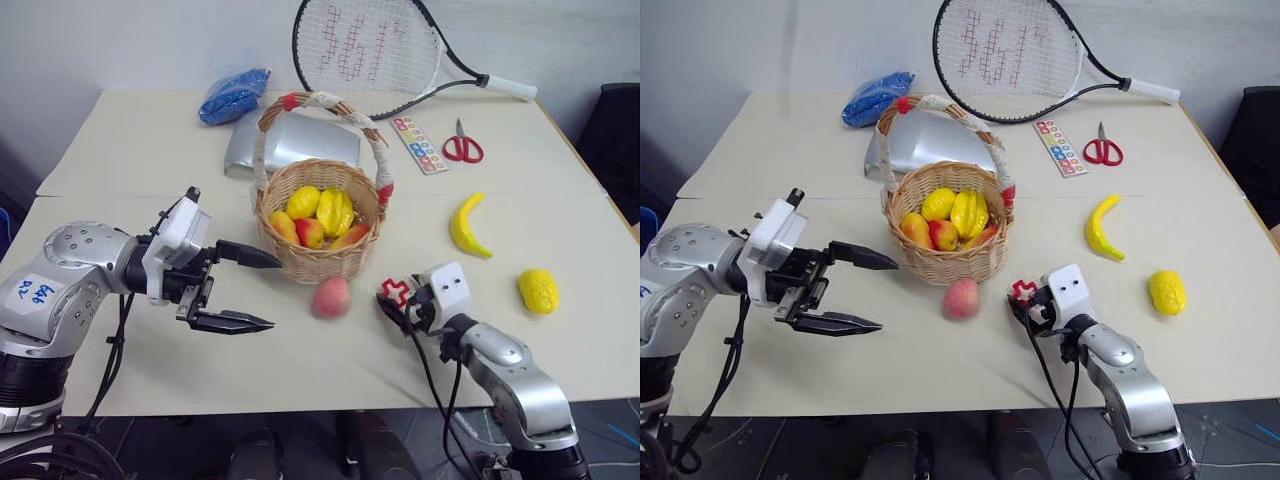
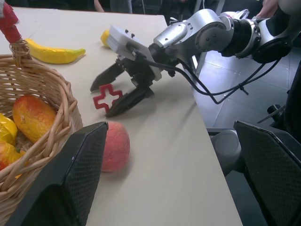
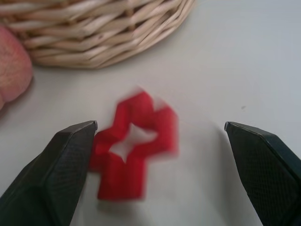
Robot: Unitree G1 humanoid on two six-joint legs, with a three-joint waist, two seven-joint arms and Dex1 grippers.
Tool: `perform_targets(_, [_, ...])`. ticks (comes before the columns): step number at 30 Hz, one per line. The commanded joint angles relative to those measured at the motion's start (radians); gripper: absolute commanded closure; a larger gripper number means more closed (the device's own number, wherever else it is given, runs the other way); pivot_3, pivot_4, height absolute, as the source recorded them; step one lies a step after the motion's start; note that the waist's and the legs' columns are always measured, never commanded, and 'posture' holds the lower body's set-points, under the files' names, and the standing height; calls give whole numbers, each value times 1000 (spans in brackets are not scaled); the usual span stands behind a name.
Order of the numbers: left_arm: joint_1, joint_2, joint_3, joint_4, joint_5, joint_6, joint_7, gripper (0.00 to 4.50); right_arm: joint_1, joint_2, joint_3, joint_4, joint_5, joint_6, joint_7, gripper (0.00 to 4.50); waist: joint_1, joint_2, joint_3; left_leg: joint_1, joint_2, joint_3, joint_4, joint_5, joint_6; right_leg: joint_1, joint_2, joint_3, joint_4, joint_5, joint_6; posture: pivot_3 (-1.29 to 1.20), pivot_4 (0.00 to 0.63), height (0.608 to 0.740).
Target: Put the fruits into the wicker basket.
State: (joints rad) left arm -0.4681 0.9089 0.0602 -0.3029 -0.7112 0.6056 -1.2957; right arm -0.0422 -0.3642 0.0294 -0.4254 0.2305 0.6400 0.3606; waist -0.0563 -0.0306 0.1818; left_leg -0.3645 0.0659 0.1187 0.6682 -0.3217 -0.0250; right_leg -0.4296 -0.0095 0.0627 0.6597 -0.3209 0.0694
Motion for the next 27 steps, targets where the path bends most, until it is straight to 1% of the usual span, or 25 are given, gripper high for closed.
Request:
perform_targets(1, [-6,-5,13,-6,4,-21,2,0,28,-4,-16,-68,57,24,38,13,0,0,0,0,0,0,0,0,0,0,0,0,0,0,0,0,150,740])
perform_targets(3, [-5,-10,10,-3,8,-26,4,0,33,-26,-8,-74,42,27,44,13,0,0,0,0,0,0,0,0,0,0,0,0,0,0,0,0,150,740])
perform_targets(7, [-2,-19,5,-4,16,-33,6,0,24,-26,-13,-38,38,16,45,13,0,0,0,0,0,0,0,0,0,0,0,0,0,0,0,0,150,740])
perform_targets(10, [-9,-24,3,5,21,-37,4,0,15,-59,16,-39,38,-24,109,13,-1,0,0,0,0,0,0,0,0,0,0,0,0,0,0,0,150,740])
perform_targets(12, [-10,-25,6,10,22,-39,1,0,14,-91,29,-42,16,-36,126,13,0,0,0,0,0,0,0,0,0,0,0,0,0,0,0,0,150,740])
perform_targets(16, [-3,-22,12,11,24,-39,1,0,32,-138,-58,-73,51,-36,149,13,1,0,0,-1,0,0,0,0,0,0,0,0,0,0,0,0,150,740])
perform_targets(20, [13,-17,22,-5,15,-27,5,0,59,-182,-114,-124,123,-56,234,13,2,0,0,-1,0,-1,0,0,0,0,0,0,0,0,0,0,150,740])
perform_targets(22, [22,-11,28,-14,7,-16,5,0,69,-198,-90,-143,147,-56,276,13,-1,0,0,-1,0,-1,0,0,0,0,1,0,0,0,0,0,150,740])
perform_targets(24, [27,-7,29,-19,4,-9,3,0,66,-199,-38,-149,152,-57,305,13,-2,0,0,-1,0,-1,0,0,0,0,1,0,0,0,0,0,150,740])
perform_targets(27, [28,-2,27,-23,0,3,0,0,34,-178,38,-114,126,-61,306,13,-1,0,0,-1,1,-1,0,0,0,0,1,0,0,0,0,0,150,740])
